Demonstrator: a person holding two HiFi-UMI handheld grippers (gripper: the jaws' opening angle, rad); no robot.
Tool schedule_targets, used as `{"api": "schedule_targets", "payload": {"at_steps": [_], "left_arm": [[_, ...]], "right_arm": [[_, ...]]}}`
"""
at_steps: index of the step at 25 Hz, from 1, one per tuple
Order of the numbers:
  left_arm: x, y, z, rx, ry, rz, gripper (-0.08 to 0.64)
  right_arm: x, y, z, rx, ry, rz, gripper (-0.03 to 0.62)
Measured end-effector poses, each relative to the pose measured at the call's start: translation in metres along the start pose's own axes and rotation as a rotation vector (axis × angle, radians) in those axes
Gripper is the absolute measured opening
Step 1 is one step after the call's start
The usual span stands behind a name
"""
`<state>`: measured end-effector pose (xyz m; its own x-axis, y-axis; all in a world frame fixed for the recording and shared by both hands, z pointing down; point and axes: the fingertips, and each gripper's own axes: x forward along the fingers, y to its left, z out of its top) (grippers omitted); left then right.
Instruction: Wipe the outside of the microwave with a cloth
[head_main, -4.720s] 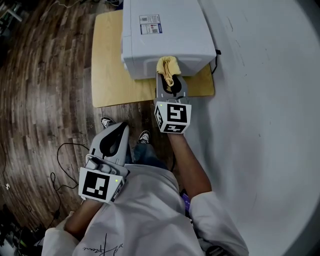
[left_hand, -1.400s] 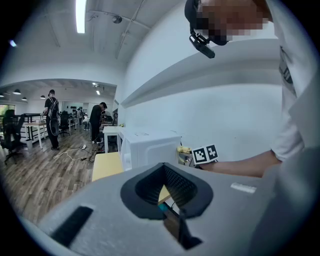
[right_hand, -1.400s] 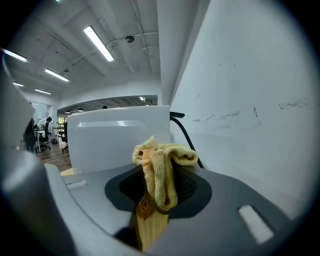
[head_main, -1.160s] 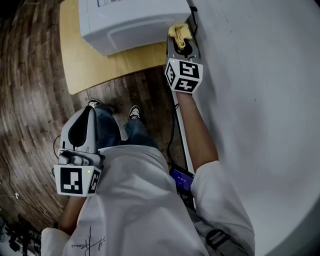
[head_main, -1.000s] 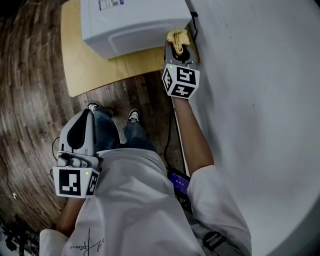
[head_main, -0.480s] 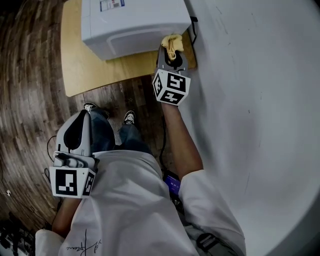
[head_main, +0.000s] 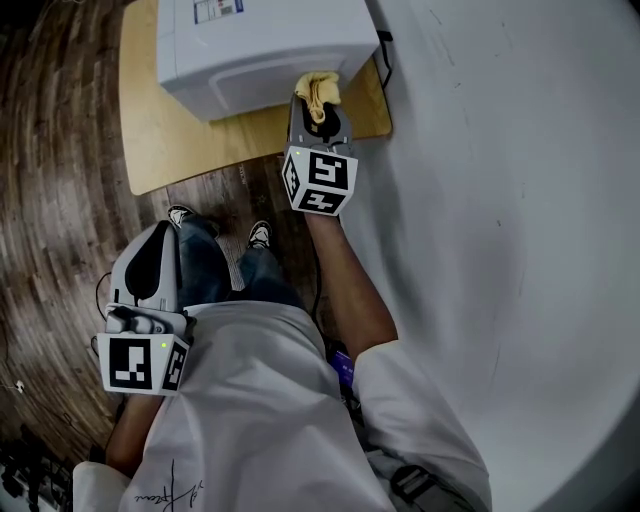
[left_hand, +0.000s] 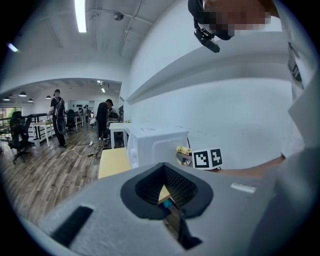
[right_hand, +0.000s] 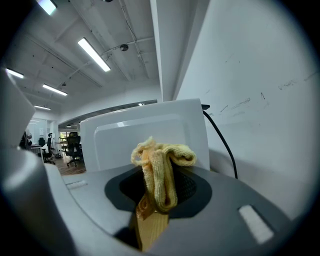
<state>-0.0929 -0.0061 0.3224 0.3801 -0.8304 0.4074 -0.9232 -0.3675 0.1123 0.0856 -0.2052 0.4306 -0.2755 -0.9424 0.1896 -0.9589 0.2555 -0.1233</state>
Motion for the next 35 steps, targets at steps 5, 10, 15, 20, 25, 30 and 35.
{"api": "schedule_targets", "payload": {"at_steps": [5, 10, 15, 20, 25, 30, 35], "left_arm": [[0.0, 0.0, -0.001, -0.002, 0.001, 0.0, -0.009], [0.002, -0.001, -0.001, 0.0, 0.001, -0.001, -0.009], [0.0, -0.002, -0.002, -0.007, 0.002, -0.007, -0.009], [-0.004, 0.003, -0.001, -0.009, 0.001, -0.011, -0.009], [-0.009, 0.003, 0.0, -0.013, -0.009, -0.024, -0.009], [-0.013, 0.011, -0.002, -0.011, -0.004, -0.008, -0.009], [-0.018, 0.02, -0.001, -0.023, -0.008, 0.02, -0.009]], "right_arm": [[0.0, 0.008, -0.001, -0.003, -0.003, 0.024, 0.114], [0.002, 0.022, -0.004, -0.003, -0.003, 0.054, 0.114], [0.001, 0.038, -0.006, 0.012, -0.002, 0.087, 0.114], [0.003, 0.063, -0.01, 0.005, 0.01, 0.141, 0.114], [0.003, 0.092, -0.015, -0.01, 0.019, 0.202, 0.114], [0.005, 0.12, -0.02, -0.013, 0.032, 0.263, 0.115], [0.006, 0.145, -0.027, -0.027, 0.048, 0.313, 0.115]]}}
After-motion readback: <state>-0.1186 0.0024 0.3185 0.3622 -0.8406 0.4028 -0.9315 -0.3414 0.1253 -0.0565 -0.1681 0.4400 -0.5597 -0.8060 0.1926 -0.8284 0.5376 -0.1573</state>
